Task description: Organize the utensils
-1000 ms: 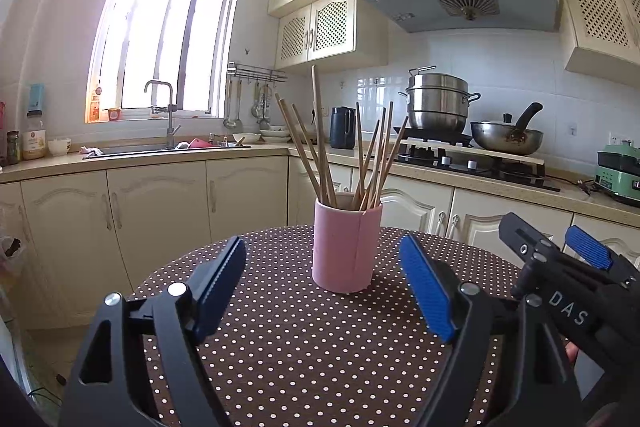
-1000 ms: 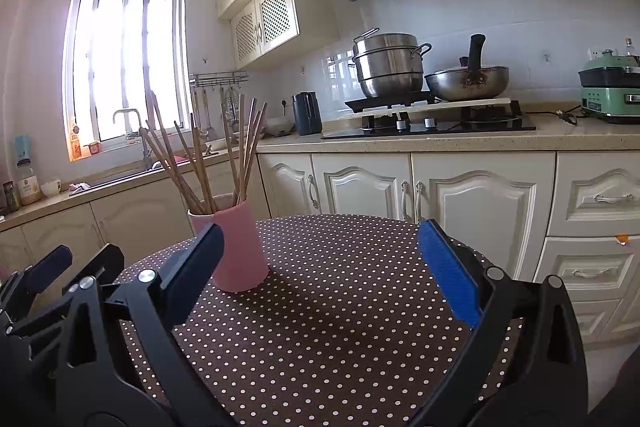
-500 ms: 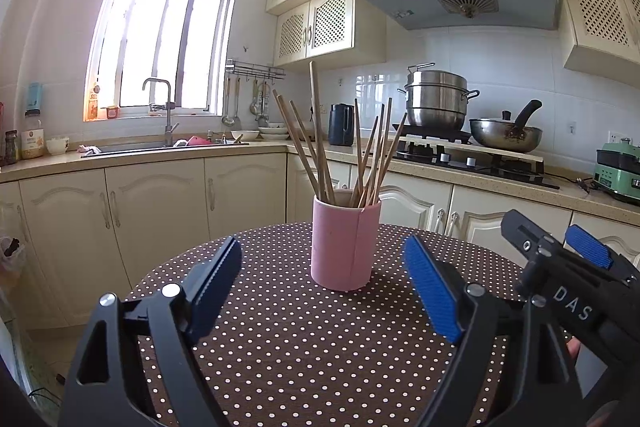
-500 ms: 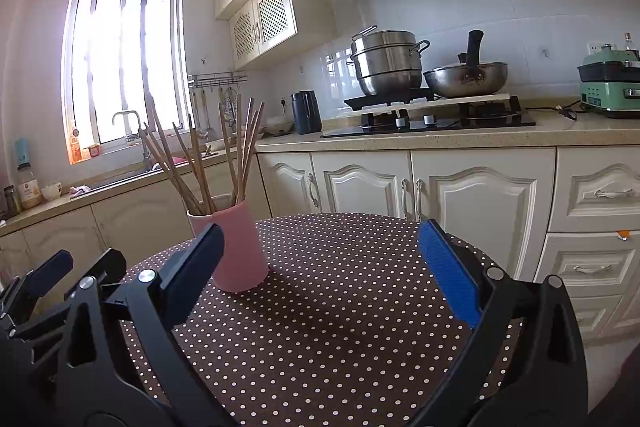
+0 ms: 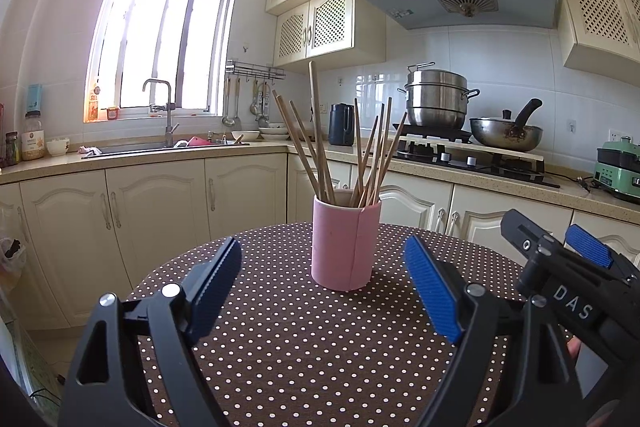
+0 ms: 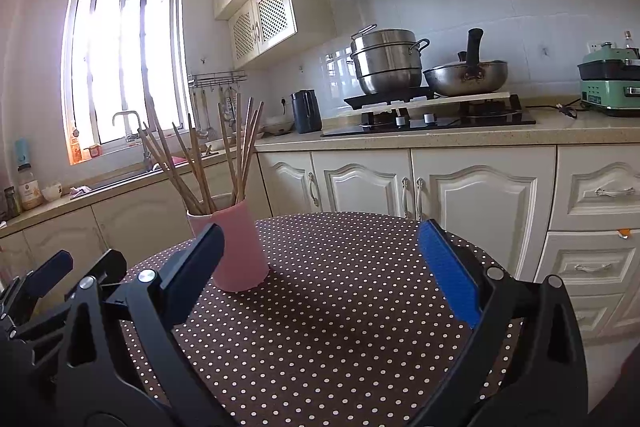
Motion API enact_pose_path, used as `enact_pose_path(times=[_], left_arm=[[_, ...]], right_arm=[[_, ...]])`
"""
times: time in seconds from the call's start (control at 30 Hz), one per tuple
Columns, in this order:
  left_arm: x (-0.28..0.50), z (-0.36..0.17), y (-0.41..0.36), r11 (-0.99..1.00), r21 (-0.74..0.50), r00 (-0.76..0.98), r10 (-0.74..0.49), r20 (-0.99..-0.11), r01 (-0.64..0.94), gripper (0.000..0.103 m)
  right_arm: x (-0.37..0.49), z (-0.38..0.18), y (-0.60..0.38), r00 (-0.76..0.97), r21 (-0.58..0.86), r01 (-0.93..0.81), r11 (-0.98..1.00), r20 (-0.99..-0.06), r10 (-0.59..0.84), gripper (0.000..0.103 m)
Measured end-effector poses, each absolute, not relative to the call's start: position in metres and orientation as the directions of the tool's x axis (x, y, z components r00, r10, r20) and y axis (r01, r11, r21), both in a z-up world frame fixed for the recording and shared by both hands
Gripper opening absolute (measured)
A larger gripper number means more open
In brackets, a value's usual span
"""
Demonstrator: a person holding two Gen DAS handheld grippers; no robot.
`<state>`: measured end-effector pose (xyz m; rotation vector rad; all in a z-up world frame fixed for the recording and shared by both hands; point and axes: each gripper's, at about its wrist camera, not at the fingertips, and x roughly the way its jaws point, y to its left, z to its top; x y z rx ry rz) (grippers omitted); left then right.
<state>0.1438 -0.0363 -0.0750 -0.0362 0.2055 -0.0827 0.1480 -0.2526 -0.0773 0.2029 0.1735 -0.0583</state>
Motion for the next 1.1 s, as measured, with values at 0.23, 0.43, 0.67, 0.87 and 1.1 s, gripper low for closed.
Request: enact_pose_path(times=[0.23, 0.43, 0.67, 0.87, 1.1], left_arm=[[0.1447, -0.0763, -0.0365, 0.996, -0.045, 0.976, -0.087, -0.201, 0.08, 0.083], [0.1448, -0.0763, -0.0363, 0.996, -0.044, 0.976, -0.087, -0.2, 0.08, 0.083], [0.1441, -0.0765, -0.0361, 0.996, -0.044, 0.976, -0.086, -0.198, 0.079, 0.083], [0.1442, -0.0759, -0.0358, 0.996, -0.043, 0.977, -0.084, -0.196, 0.077, 0.083], [0.1439, -0.0758, -0.0354, 0.996, -0.042, 0.978, -0.083, -0.194, 0.077, 0.083]], right_arm=[[0.1477, -0.079, -0.2509, 0.984, 0.196, 0.074, 0.978, -0.175, -0.039, 0.096], [0.148, -0.0788, -0.2513, 0.984, 0.195, 0.075, 0.978, -0.176, -0.04, 0.096], [0.148, -0.0789, -0.2505, 0.984, 0.196, 0.075, 0.978, -0.175, -0.041, 0.096], [0.1476, -0.0791, -0.2497, 0.984, 0.197, 0.074, 0.978, -0.174, -0.04, 0.096], [0.1473, -0.079, -0.2492, 0.984, 0.196, 0.076, 0.978, -0.174, -0.041, 0.096]])
